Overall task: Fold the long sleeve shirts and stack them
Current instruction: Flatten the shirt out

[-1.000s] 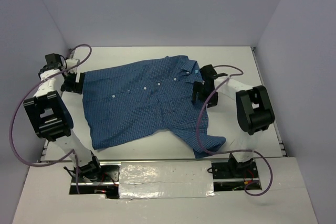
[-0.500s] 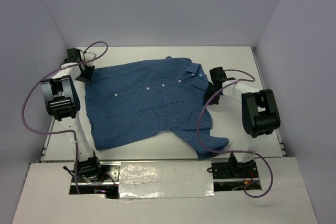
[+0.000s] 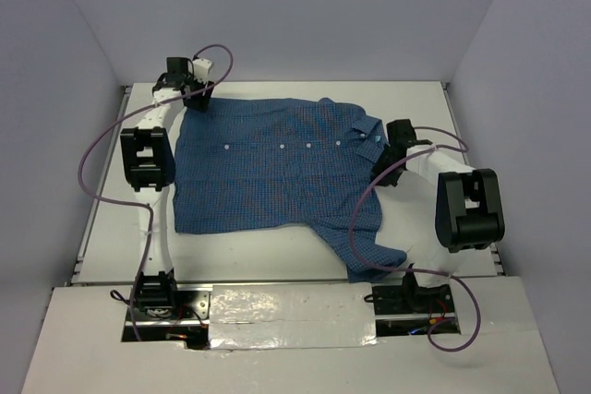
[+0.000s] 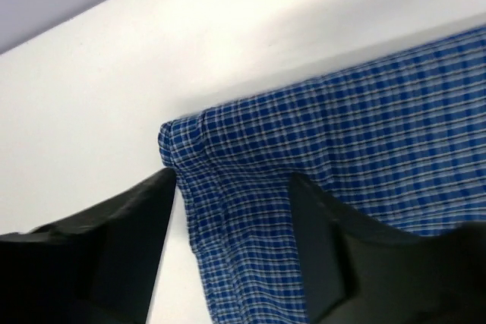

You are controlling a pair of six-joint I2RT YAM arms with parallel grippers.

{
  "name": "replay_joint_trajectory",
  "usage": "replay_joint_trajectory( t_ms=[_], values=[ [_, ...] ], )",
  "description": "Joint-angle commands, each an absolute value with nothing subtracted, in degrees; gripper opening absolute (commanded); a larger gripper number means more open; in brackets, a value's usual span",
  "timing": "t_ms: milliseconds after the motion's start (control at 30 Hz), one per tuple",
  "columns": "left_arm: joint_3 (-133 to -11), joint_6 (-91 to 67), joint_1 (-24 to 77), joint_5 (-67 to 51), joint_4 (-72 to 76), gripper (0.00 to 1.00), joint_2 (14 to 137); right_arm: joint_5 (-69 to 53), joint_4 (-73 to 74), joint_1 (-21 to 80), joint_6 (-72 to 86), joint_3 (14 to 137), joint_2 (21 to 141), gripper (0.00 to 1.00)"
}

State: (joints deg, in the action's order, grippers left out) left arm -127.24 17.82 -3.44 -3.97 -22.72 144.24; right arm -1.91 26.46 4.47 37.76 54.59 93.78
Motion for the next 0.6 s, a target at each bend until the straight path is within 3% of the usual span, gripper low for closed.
replay_joint_trajectory(
  t_ms=[0, 33, 100, 133, 233, 333, 567],
  values=[
    [-128.7, 15.64, -4.13, -5.97, -24.53, 0.76, 142.4, -1.06, 27.85, 4.22, 36.31, 59.41, 94.14, 0.19],
    [-126.5, 16.6, -4.3, -5.8, -23.91, 0.83, 138.55, -0.88, 28.21, 4.22, 35.6, 60.11, 93.35, 0.41],
    [-121.32, 16.87, -5.44, -4.93, -23.38, 0.91, 134.32, -0.09, 29.69, 4.13, 32.88, 60.55, 89.5, 0.7],
    [-120.25, 16.96, -5.97, -4.66, -23.99, 0.91, 130.21, -0.09, 30.66, 4.13, 31.91, 61.51, 88.08, 0.76],
    [-117.0, 21.41, -9.13, -8.06, -30.04, 0.91, 120.55, 1.67, 35.83, 4.04, 27.08, 63.8, 81.67, 0.86],
    [-105.25, 38.58, -8.97, -10.46, -37.42, 0.87, 107.53, 1.84, 43.31, 4.04, 23.65, 64.69, 75.86, 0.92],
    [-61.25, 72.84, -3.88, -6.78, -54.31, 0.84, 79.92, 0.35, 56.94, 3.34, 24.87, 52.41, 60.85, 0.97]
  ],
)
